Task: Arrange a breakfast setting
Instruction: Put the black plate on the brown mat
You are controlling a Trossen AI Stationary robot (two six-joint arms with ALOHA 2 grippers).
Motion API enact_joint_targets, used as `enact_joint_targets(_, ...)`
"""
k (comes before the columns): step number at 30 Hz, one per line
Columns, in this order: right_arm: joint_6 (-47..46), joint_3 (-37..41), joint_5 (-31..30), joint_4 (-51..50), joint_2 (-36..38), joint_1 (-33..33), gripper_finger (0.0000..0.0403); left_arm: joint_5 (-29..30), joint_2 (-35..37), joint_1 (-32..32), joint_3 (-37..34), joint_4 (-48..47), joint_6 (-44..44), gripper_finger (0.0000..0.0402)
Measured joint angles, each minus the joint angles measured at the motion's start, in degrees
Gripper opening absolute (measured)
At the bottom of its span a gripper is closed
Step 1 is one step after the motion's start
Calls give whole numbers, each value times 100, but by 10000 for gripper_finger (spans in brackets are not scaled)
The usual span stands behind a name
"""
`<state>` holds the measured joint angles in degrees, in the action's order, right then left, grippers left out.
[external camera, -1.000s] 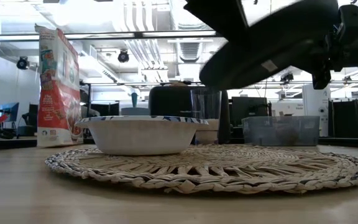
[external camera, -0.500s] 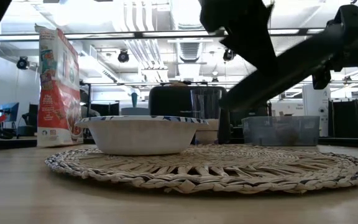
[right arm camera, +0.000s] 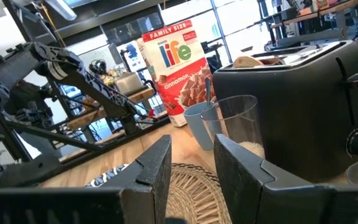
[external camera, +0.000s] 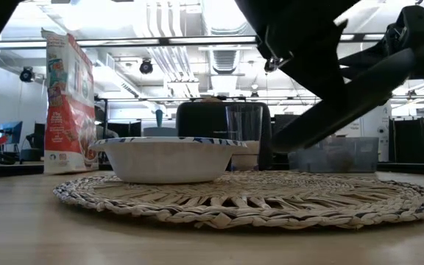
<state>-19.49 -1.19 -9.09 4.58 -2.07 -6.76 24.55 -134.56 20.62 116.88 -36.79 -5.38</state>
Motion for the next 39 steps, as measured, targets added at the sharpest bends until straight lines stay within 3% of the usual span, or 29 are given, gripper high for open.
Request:
enact_joint_targets(12,0,1,1,0,0,-2,112,-11,-120,0,0,-56,499,0)
enact_joint_targets(21,0,1,0,0,0,-2,112,-203,-120,7,0,-265,1360,0)
enact_joint_targets(30,0,0,-1,0,0,-2,112,-303,-120,7,0,-287,1549,1)
enact_joint_targets(39,0,1,0,0,0,-2,112,-457,-120,11,0,-267,1801,37)
